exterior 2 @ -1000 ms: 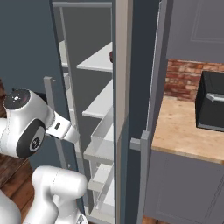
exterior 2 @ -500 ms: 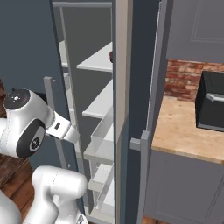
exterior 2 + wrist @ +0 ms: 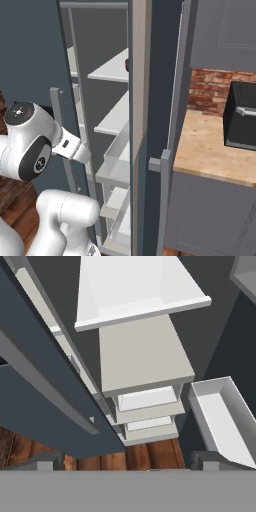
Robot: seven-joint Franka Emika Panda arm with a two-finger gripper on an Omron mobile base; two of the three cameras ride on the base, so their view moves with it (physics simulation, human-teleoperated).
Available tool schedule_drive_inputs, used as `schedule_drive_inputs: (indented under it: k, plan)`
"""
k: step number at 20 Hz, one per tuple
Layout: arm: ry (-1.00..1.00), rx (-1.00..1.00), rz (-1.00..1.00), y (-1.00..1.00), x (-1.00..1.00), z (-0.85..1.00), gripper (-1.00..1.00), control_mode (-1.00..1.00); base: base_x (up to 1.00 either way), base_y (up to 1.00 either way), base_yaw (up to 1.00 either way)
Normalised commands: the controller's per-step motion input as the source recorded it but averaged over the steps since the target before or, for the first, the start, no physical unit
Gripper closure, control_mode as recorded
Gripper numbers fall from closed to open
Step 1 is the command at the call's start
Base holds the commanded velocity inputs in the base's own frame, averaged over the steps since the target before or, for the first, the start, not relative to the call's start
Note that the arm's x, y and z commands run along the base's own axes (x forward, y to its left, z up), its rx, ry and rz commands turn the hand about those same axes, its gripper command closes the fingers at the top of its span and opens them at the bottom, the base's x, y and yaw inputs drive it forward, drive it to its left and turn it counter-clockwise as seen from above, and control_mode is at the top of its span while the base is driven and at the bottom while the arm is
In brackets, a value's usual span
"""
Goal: Retrieve the sausage and cheese from the fridge and place them on the cutting board on the counter.
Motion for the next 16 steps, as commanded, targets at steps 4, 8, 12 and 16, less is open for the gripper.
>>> schedule_drive_inputs:
  k: [4,8,12,16]
  plan:
    - [-0.21,0.00,0.00,0.08,-0.03,0.20,-1.00,-1.00,0.00,0.00,0.00]
    - [-0.24,0.00,0.00,0.13,-0.03,0.45,-1.00,-1.00,0.00,0.00,0.00]
    - [-0.16,0.00,0.00,0.00,-0.03,0.49,-1.00,-1.00,0.00,0.00,0.00]
    - [-0.05,0.00,0.00,-0.02,0.00,0.43,-1.00,-1.00,0.00,0.00,0.00]
